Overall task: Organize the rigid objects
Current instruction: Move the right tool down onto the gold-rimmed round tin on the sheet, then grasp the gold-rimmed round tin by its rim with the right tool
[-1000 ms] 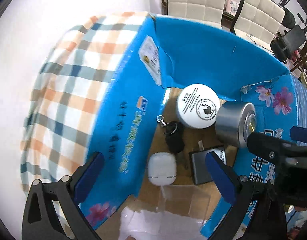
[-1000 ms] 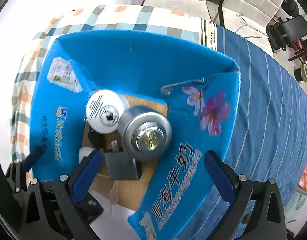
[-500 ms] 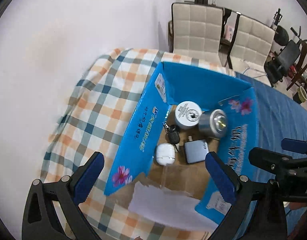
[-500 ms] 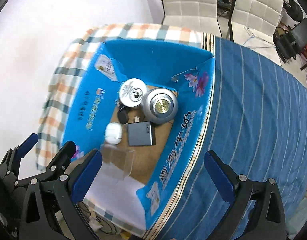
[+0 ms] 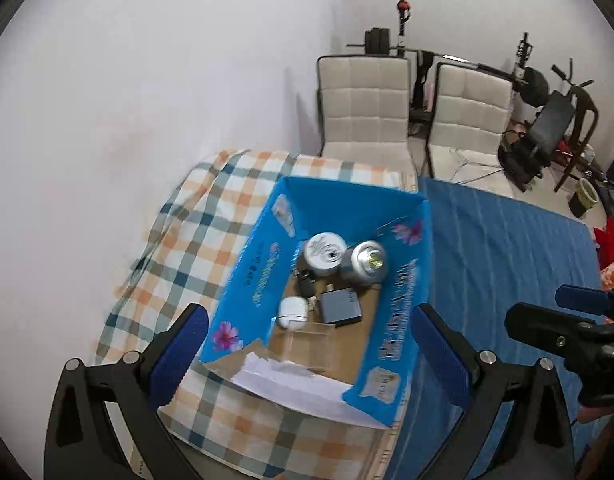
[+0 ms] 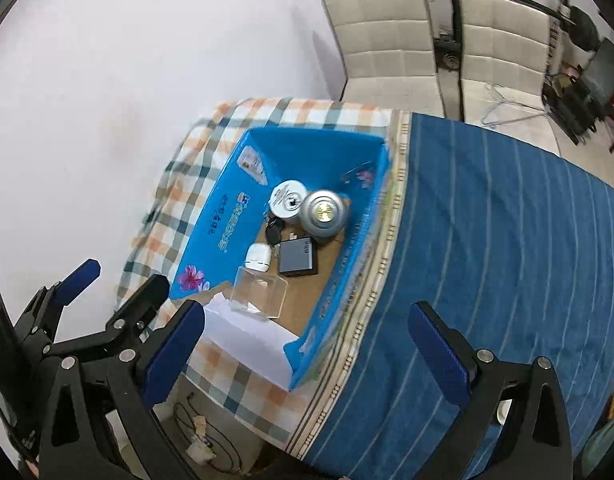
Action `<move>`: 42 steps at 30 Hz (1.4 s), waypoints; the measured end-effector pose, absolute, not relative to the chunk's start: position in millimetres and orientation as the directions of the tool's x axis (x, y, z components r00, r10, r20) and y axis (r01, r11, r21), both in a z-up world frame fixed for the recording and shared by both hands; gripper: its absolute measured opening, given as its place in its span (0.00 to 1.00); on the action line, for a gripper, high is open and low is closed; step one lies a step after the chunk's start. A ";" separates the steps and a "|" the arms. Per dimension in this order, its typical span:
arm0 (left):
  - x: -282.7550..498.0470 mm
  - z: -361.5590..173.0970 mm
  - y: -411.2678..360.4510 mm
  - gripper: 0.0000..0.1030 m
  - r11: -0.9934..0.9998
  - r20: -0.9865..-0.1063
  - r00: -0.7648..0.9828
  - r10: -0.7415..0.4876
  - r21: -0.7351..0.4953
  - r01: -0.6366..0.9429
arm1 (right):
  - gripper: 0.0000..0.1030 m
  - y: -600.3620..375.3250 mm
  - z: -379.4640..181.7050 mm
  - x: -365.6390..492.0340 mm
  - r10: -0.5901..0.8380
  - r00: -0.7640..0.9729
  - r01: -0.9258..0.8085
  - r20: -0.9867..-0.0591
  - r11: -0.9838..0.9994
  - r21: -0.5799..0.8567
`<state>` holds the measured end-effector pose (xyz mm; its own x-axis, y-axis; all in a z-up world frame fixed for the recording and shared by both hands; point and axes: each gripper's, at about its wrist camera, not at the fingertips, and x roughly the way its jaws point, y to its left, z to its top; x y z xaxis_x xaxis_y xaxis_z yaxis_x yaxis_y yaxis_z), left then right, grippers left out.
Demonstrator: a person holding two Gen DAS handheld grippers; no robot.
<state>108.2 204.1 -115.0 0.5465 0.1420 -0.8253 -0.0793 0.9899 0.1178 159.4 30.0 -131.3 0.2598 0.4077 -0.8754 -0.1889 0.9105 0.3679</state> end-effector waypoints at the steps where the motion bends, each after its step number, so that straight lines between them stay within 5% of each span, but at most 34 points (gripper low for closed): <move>1: 106.4 -112.8 193.8 1.00 0.992 -0.825 0.551 0.128 0.111 -0.066 | 1.00 17.4 -127.3 154.1 0.415 0.271 -0.178 -0.868 0.908 0.378; 10: 108.7 -148.3 95.8 1.00 0.993 -0.869 0.495 0.003 0.063 0.104 | 1.00 -106.1 -149.9 112.4 0.300 0.328 0.045 -0.896 0.942 0.332; 24: 118.4 -280.1 -4.0 1.00 0.968 -0.961 0.272 -0.045 0.025 0.249 | 1.00 -227.0 -316.7 72.4 0.223 0.101 0.374 -0.970 0.895 0.244; 42: 111.3 -352.9 -24.9 1.00 0.963 -0.993 0.114 -0.018 0.014 0.270 | 0.99 -225.8 -422.3 67.7 0.152 -0.077 0.427 -0.985 0.898 0.105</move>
<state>111.3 -24.9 -352.9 0.1142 -0.0176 -0.9933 0.2696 0.9629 0.0139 67.7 -225.8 -422.3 -0.0766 0.1518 -0.9854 0.4273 0.8980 0.1051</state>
